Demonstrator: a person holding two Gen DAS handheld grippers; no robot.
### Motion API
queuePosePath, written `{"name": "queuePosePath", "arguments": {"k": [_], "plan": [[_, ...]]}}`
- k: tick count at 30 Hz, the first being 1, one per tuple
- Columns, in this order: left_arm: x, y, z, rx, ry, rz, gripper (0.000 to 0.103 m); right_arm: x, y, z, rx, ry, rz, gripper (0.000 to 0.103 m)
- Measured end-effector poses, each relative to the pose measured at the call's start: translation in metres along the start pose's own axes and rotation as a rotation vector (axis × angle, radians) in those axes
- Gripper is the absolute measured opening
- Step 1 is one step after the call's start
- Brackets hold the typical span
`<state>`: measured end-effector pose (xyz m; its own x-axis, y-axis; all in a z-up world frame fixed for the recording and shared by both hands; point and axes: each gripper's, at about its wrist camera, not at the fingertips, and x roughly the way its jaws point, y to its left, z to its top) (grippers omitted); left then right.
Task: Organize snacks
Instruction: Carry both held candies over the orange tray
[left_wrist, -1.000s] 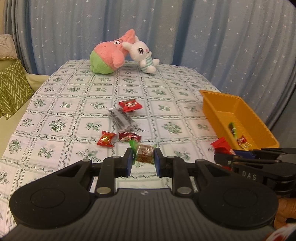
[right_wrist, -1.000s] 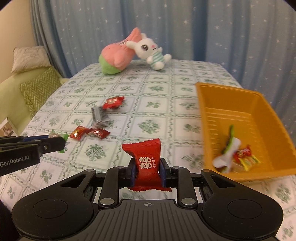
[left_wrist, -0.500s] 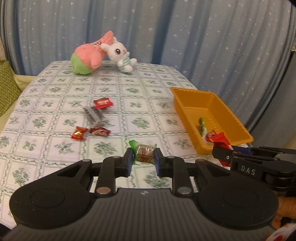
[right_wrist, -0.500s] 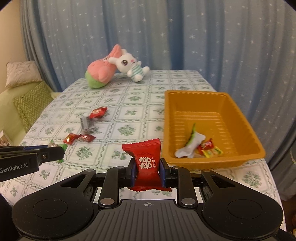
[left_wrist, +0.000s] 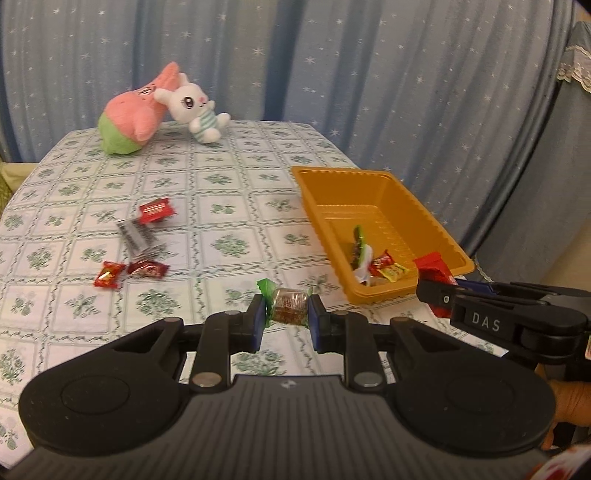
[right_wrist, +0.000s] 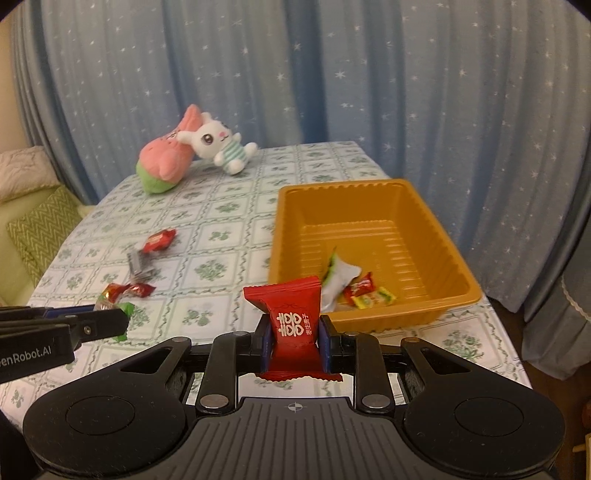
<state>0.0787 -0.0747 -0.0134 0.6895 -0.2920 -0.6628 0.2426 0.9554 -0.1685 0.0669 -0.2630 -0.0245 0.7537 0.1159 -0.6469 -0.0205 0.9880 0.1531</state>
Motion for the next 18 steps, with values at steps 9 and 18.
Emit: {"name": "queuePosePath", "arguments": {"k": [9, 18], "plan": [[0.023, -0.032, 0.019, 0.029, 0.003, -0.064, 0.022, 0.002, -0.033, 0.013, 0.047, -0.01, -0.056, 0.026], [0.045, -0.055, 0.033, 0.05, 0.013, -0.1, 0.022, 0.011, -0.058, 0.023, 0.088, -0.005, -0.08, 0.026]]}}
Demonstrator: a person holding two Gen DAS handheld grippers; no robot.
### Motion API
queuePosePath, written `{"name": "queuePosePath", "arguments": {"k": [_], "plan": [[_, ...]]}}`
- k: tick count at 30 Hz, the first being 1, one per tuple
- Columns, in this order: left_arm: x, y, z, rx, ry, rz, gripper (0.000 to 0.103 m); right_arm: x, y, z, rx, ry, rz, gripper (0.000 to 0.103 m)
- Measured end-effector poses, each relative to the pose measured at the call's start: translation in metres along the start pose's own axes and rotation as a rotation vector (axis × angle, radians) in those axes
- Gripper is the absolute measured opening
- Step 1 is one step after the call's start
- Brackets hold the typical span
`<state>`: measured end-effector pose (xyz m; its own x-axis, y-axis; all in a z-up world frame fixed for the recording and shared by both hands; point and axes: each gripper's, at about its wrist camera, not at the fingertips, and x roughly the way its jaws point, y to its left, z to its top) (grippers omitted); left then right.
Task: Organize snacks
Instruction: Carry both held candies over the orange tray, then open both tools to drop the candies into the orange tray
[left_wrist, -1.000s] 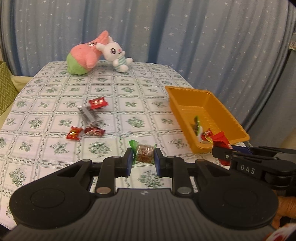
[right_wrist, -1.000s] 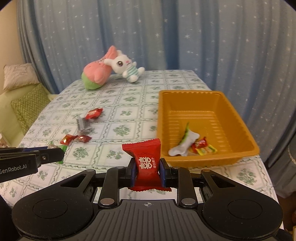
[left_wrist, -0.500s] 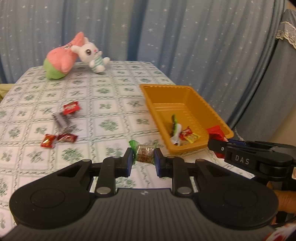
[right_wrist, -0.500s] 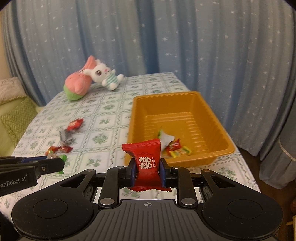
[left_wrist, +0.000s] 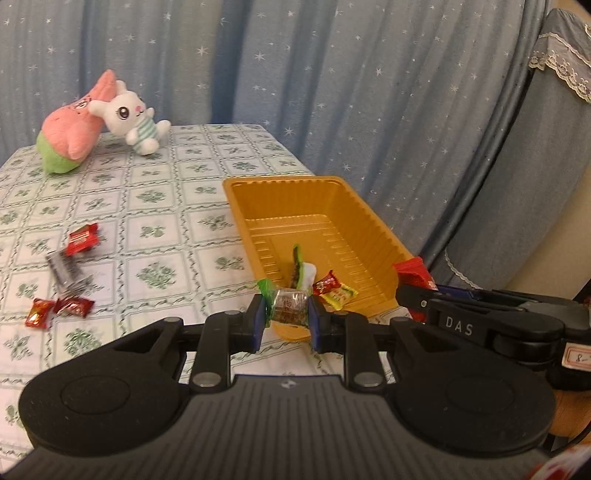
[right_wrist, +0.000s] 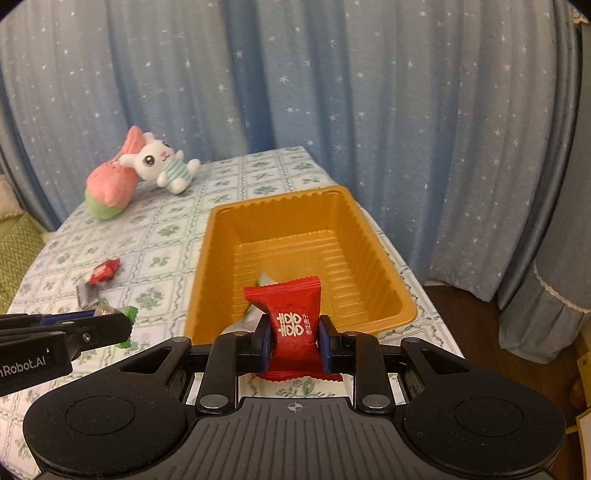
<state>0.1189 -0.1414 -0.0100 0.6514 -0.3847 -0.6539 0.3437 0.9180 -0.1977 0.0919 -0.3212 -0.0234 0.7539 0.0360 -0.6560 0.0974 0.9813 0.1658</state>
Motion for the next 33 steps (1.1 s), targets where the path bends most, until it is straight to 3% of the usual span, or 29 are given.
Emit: {"name": "queuePosePath", "arguments": {"k": [33], "plan": [[0.091, -0.028, 0.044, 0.035, 0.055, -0.049, 0.022, 0.054, -0.05, 0.051, -0.003, 0.02, -0.011, 0.026]]}}
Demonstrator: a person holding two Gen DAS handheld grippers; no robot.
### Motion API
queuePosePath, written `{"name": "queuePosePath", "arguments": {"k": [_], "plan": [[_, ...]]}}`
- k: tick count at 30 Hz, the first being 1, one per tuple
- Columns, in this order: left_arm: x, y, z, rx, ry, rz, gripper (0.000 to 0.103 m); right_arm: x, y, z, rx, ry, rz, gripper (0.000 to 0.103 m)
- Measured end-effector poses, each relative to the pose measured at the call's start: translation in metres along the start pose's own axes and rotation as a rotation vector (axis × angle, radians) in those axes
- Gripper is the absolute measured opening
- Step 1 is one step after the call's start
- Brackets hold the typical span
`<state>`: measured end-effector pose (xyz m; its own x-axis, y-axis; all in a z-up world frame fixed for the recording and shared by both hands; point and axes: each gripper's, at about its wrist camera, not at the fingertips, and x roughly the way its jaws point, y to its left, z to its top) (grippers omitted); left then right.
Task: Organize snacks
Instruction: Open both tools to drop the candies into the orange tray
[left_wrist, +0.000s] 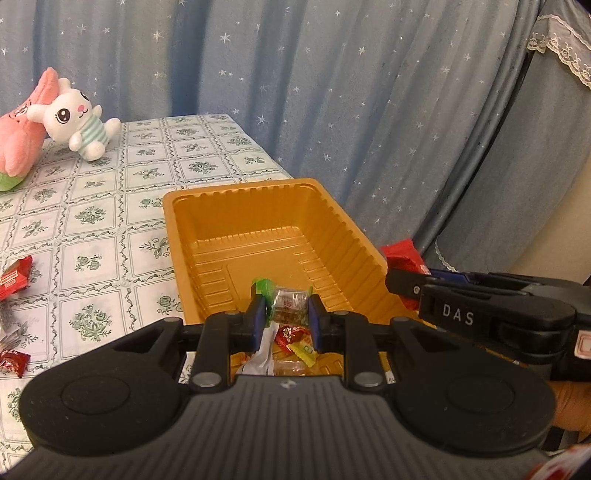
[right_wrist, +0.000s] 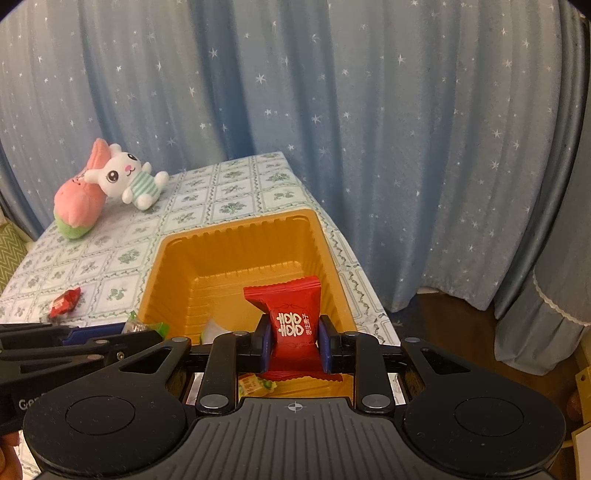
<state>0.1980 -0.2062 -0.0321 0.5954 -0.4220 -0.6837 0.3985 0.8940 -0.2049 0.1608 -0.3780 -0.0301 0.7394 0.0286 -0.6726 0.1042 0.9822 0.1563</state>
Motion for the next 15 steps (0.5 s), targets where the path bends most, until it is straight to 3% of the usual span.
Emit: {"name": "queuePosePath", "arguments": {"k": [8, 10, 15], "plan": [[0.013, 0.003, 0.006, -0.018, 0.024, -0.006, 0.024, 0.006, -0.002, 0.001, 0.005, 0.011, 0.005, 0.026], [0.015, 0.005, 0.008, -0.029, 0.03, -0.003, 0.04, 0.007, -0.002, 0.002, 0.005, 0.012, 0.005, 0.026], [0.006, 0.016, 0.006, -0.057, 0.011, 0.027, 0.044, 0.005, -0.003, 0.002, 0.005, 0.011, 0.006, 0.026]]}}
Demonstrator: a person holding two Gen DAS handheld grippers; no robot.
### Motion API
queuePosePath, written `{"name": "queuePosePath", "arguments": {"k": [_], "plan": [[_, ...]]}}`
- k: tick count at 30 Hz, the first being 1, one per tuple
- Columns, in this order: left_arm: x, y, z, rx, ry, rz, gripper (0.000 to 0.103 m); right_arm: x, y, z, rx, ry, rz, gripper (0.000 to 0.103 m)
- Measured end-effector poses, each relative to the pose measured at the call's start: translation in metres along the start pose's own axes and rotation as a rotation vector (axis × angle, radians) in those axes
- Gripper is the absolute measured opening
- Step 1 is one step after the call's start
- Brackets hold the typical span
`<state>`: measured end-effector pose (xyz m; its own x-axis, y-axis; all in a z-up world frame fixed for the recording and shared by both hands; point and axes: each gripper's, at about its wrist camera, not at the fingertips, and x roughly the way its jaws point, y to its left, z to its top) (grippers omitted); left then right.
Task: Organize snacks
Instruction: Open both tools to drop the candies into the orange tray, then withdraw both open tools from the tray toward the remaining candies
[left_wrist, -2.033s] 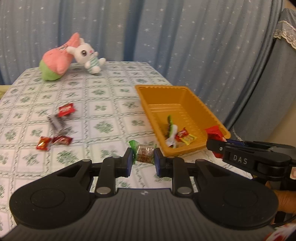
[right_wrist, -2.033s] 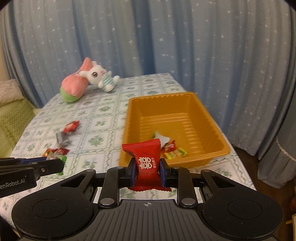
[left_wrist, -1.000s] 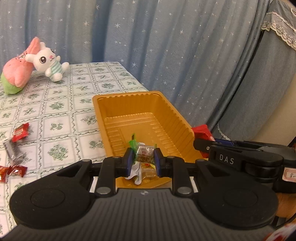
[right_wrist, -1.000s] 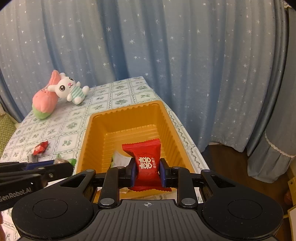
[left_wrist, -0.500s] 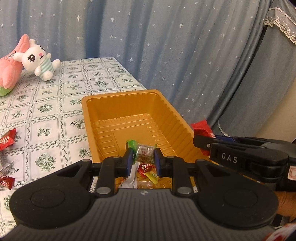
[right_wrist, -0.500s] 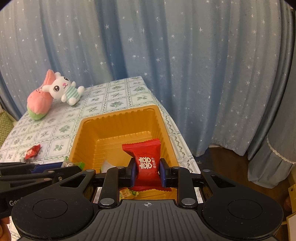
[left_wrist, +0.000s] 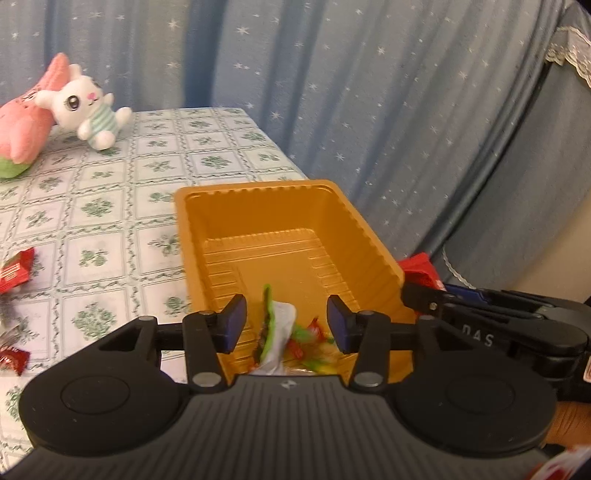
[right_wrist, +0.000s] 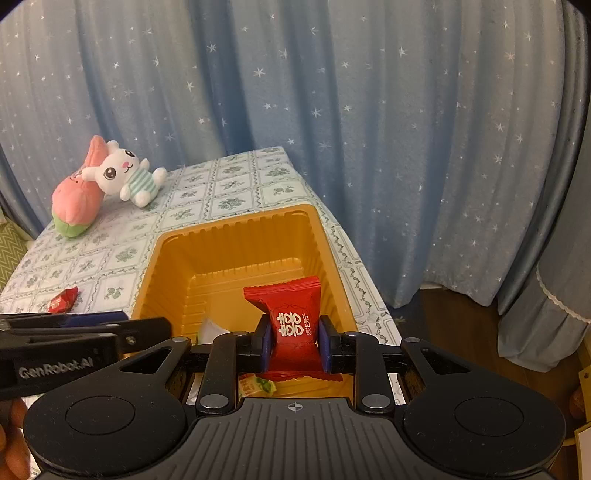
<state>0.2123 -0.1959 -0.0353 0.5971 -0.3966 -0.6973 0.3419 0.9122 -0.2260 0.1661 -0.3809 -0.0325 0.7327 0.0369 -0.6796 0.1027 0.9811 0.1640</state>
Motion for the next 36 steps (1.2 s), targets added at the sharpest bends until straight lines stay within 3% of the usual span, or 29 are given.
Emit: {"name": "queuePosePath", "arguments": {"k": [11, 15, 16, 17, 19, 26, 36], "plan": [[-0.03, 0.023, -0.016, -0.055, -0.022, 0.043, 0.044, 0.001, 0.013, 0.004, 0.001, 0.002, 0.036, 0.026], [-0.04, 0.029, -0.019, -0.054, -0.035, 0.061, 0.044, 0.007, 0.011, 0.008, 0.047, 0.007, 0.099, 0.026], [-0.043, 0.031, -0.019, -0.058, -0.038, 0.066, 0.044, 0.009, 0.01, 0.009, 0.066, 0.013, 0.112, 0.03], [-0.047, 0.033, -0.02, -0.061, -0.042, 0.071, 0.044, 0.009, 0.009, 0.01, 0.082, 0.013, 0.116, 0.049], [-0.054, 0.038, -0.022, -0.067, -0.055, 0.08, 0.044, 0.003, 0.008, 0.012, 0.1, -0.011, 0.123, 0.068], [-0.086, 0.055, -0.033, -0.093, -0.086, 0.119, 0.045, -0.024, 0.018, 0.008, 0.098, -0.027, 0.115, 0.068], [-0.135, 0.079, -0.059, -0.116, -0.11, 0.175, 0.045, -0.065, 0.056, -0.032, 0.071, -0.01, 0.141, 0.068]]}}
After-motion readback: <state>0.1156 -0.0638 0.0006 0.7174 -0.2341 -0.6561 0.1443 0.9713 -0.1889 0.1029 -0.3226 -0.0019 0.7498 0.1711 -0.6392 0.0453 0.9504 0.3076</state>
